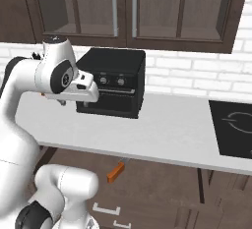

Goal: Pick up the knife from the drawer and place it on the cutting board. Then place the meat from the plate to the cutting board.

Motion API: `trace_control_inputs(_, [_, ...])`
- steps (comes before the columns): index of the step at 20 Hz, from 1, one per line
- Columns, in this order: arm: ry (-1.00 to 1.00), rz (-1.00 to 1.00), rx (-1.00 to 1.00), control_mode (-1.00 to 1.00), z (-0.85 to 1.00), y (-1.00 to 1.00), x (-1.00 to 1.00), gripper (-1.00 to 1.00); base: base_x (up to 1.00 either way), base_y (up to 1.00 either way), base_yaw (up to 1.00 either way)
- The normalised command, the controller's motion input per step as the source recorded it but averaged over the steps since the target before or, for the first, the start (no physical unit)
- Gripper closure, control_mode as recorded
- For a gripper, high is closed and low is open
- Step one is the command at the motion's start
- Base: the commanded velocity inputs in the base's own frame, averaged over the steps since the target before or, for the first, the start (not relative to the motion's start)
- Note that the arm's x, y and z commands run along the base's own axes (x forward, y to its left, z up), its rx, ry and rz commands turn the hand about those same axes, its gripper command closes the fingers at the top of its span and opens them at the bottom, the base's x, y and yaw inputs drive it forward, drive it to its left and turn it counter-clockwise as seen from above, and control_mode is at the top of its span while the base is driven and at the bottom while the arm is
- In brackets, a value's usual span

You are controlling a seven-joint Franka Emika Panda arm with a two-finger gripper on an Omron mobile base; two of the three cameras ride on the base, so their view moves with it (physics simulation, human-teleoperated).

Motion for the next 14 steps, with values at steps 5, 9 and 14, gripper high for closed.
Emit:
trace_control_inputs(5, [0.00,0.00,0.00,-1.00,-0.19,0.00,-0.57,-1.00,0.00,0.00,0.00])
trace_control_inputs(9, [0.00,0.00,0.00,-1.00,-0.28,0.00,-0.30,-1.00,0.00,0.00,0.00])
trace_control_inputs(14, [0.00,0.00,0.00,-1.00,-0.19,-0.02,-0.27,-1.00,0.00,0.00,0.00])
